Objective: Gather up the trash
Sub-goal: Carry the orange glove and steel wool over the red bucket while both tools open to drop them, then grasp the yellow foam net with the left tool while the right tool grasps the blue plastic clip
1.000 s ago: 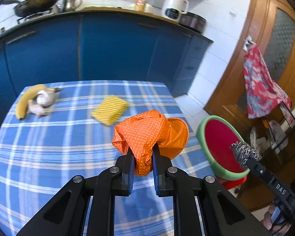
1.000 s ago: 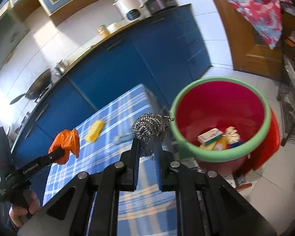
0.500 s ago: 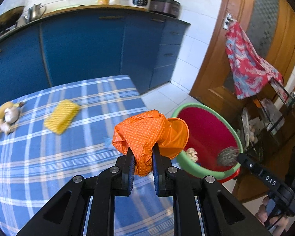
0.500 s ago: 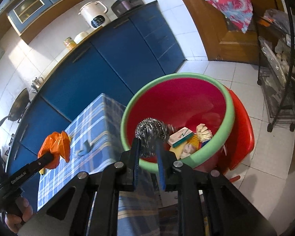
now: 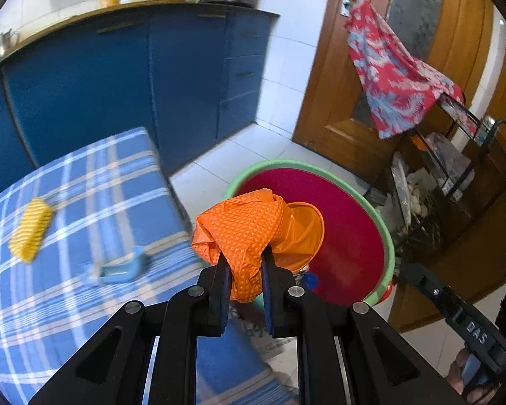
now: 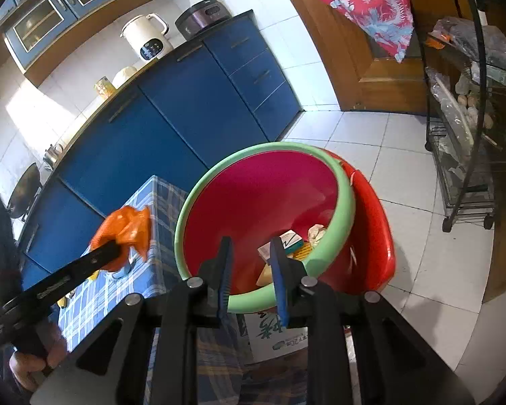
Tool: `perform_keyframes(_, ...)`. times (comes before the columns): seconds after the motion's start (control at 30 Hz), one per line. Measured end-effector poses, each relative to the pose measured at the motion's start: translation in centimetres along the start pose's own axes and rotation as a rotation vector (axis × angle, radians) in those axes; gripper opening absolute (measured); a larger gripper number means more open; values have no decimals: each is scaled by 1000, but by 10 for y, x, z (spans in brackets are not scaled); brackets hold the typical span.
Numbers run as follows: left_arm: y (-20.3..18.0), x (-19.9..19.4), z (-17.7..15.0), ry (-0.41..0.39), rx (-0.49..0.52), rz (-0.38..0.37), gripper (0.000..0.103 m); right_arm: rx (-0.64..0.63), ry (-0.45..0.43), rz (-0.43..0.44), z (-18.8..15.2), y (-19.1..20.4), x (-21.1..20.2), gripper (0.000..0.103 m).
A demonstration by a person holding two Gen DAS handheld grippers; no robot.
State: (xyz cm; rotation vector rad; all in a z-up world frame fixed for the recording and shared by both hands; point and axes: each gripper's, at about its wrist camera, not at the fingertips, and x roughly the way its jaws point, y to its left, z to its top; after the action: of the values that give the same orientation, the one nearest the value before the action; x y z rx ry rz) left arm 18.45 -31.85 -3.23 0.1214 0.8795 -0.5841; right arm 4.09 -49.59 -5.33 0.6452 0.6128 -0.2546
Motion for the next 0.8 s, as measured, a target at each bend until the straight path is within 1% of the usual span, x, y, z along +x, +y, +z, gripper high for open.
perform_keyframes(0.07,-8,6,2,6,12,-13,19,4,-6,-3,1,-3,-3,26)
perform_keyframes(0.13,-15,12,3,14,21,-30,24,11,-11,-4,1,-5,-6,26)
perform_keyframes(0.2,-21,17,6,26,29,-42,46,16,-13,-7,1,-8,-7,26)
perform_keyframes(0.23,-23,19,7,27,27,-50,49,19,-12,-7,1,-8,-8,26)
perform_keyframes(0.37,-25,20,9,24,31,-60,50,21,-3,1,-3,-9,-7,26)
perform_keyframes(0.6,-7,12,10,11,6,-19,50,6,4,13,-6,-2,-6,27)
perform_keyframes(0.8,24,-3,12,-20,-20,43,50,-20,4,22,-7,13,-5,35)
